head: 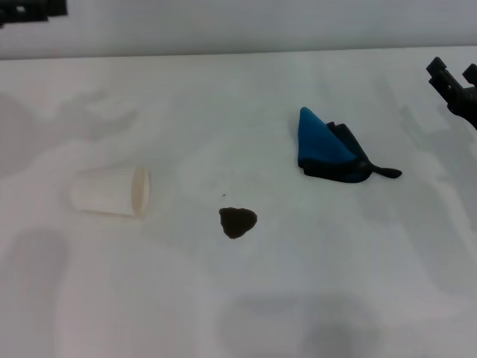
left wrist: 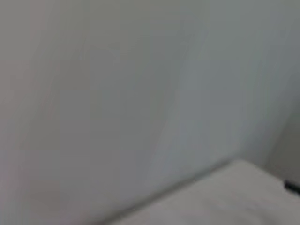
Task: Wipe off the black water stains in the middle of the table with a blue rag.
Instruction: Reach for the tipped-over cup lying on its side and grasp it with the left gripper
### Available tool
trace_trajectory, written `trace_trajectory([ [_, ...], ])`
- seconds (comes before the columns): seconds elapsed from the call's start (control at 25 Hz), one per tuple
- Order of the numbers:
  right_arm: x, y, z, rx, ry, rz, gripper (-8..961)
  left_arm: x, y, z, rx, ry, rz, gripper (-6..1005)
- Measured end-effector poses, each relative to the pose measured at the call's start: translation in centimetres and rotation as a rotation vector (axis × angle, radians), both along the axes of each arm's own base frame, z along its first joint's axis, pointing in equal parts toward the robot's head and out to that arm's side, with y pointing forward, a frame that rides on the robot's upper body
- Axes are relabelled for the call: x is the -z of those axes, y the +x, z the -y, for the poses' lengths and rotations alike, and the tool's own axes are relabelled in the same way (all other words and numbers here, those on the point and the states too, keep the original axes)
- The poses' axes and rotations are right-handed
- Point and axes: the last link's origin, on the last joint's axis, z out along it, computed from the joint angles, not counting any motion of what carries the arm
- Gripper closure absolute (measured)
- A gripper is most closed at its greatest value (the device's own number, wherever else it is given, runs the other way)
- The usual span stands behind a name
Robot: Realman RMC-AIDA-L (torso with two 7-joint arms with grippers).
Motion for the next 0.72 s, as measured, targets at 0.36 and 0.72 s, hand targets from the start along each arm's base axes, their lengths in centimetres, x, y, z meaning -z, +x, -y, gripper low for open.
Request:
trace_trajectory([
  [0.36,-0.1,-0.2,0.1,-0.017,0.002,-0.011,87,3.1,2.0,0.2,0.107,-0.301,-0.358,139],
  [0.72,-0.1,-0.3,0.0,-0.018,0.005,-0.014,103,4.9,3.6,0.2,0.247,-0.423,-0.611,131],
])
